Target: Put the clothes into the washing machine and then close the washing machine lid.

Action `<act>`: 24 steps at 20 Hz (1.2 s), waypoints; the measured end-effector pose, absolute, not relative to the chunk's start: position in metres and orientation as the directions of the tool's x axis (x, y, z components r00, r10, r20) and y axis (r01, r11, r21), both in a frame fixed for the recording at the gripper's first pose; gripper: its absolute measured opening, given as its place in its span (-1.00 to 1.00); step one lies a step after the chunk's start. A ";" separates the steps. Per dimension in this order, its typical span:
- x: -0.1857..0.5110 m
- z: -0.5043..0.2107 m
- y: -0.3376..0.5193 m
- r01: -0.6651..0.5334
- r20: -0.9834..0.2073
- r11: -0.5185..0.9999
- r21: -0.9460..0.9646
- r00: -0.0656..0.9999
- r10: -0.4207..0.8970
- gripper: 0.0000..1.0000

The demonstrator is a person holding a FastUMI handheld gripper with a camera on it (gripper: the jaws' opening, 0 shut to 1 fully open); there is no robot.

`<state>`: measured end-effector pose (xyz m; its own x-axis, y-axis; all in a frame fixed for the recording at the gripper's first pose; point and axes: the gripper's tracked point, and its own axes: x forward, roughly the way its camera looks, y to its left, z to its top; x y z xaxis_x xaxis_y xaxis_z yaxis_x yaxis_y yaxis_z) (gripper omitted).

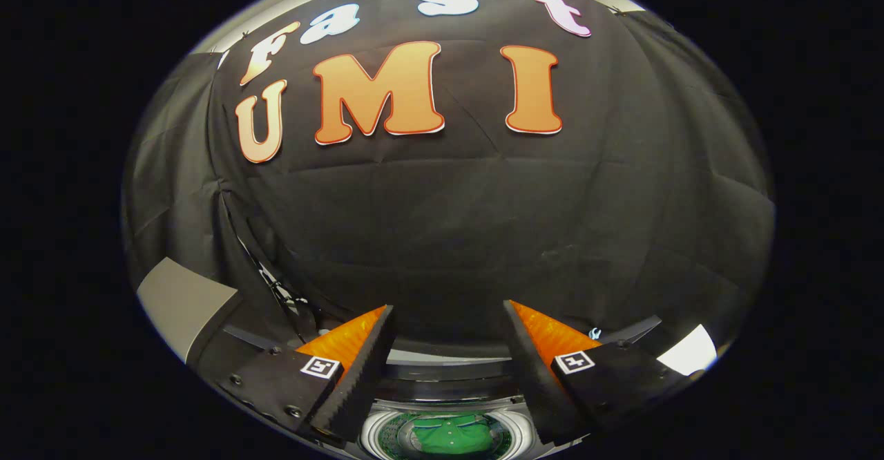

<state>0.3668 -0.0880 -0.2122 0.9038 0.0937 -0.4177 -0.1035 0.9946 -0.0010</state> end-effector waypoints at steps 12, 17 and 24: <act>0.294 -0.214 -0.092 -0.084 -0.425 0.996 -0.011 0.903 0.071 0.95; 0.270 -0.221 -0.093 -0.088 -0.444 0.996 -0.014 0.893 0.073 0.94; 0.238 -0.246 -0.097 -0.080 -0.514 0.997 0.008 0.854 0.073 0.94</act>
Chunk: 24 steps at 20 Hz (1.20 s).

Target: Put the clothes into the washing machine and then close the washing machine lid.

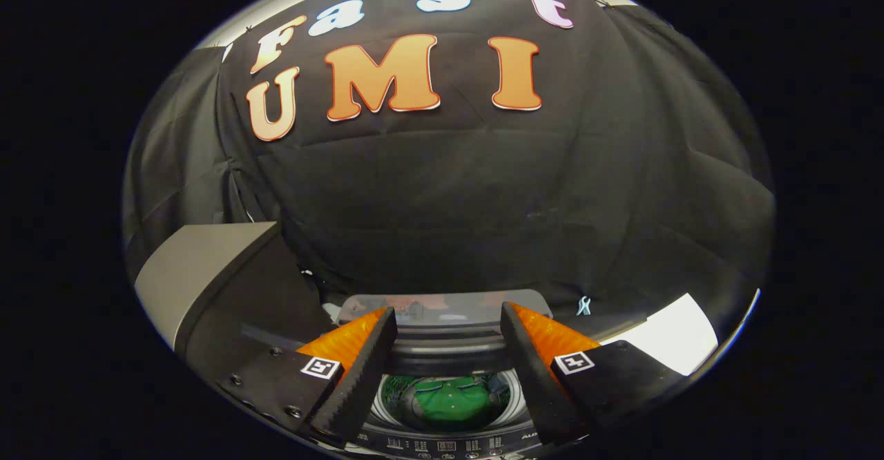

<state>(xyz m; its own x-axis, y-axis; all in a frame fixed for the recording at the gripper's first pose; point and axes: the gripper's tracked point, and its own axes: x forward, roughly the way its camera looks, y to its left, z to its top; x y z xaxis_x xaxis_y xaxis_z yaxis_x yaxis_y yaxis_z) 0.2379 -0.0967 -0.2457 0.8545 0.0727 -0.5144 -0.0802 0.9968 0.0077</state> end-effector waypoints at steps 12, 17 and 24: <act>0.226 -0.212 -0.091 -0.085 -0.439 0.996 0.006 0.895 0.079 0.94; 0.206 -0.176 -0.086 -0.077 -0.380 0.997 -0.017 0.923 0.065 0.94; 0.176 -0.096 -0.090 -0.014 -0.252 1.000 0.021 0.968 0.019 0.94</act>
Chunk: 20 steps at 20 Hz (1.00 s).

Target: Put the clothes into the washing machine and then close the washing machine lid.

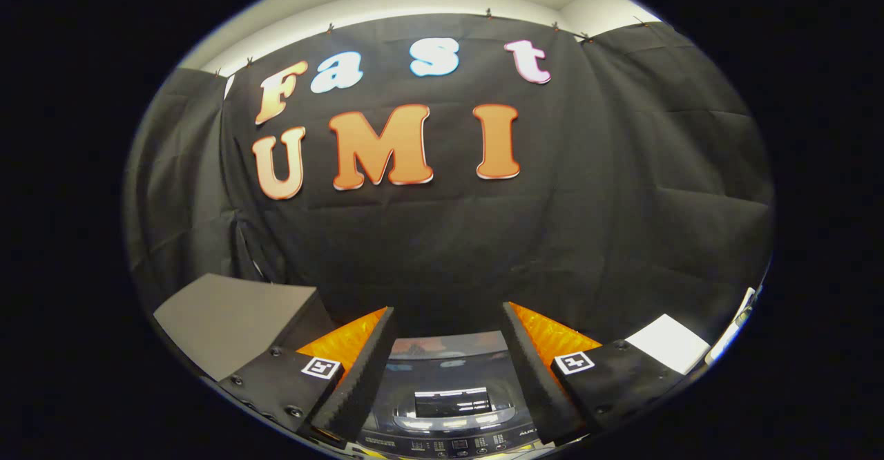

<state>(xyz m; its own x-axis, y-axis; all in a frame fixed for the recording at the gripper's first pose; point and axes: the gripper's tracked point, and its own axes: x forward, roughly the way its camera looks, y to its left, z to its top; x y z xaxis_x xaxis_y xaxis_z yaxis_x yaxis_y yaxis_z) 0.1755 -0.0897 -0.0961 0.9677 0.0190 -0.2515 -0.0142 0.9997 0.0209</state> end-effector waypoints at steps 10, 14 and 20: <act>0.108 -0.011 -0.159 -0.017 -0.137 1.000 -0.008 0.990 0.016 0.93; 0.086 0.009 -0.191 -0.015 -0.096 1.000 0.004 0.995 0.015 0.93; 0.056 0.021 -0.228 -0.037 -0.070 0.999 -0.026 0.997 0.035 0.94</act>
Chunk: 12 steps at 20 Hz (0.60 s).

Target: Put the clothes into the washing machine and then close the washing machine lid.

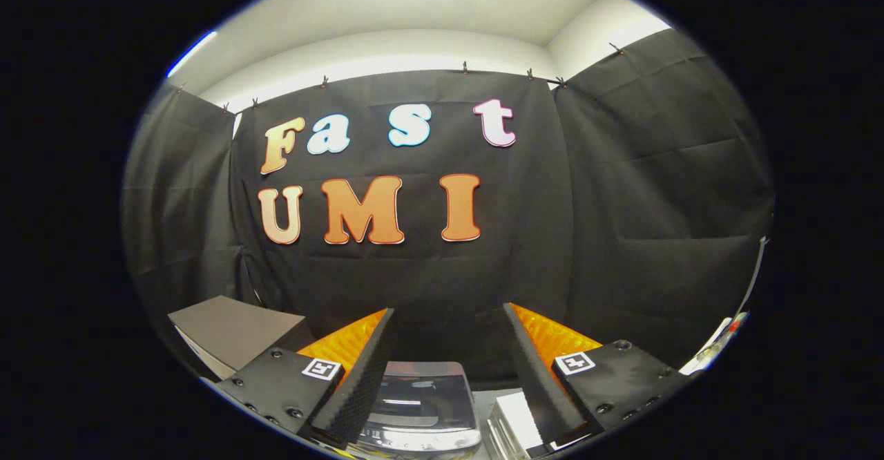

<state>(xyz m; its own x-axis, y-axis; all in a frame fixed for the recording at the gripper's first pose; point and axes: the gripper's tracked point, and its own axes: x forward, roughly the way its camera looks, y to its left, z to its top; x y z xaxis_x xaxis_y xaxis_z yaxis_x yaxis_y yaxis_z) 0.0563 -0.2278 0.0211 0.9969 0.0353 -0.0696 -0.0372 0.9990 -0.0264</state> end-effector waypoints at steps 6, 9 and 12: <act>0.040 0.027 -0.241 -0.068 -0.050 0.998 -0.007 0.997 0.067 0.94; 0.031 0.026 -0.245 -0.079 -0.051 0.997 -0.006 0.996 0.078 0.94; 0.026 0.026 -0.255 -0.072 -0.052 0.997 -0.008 0.996 0.072 0.94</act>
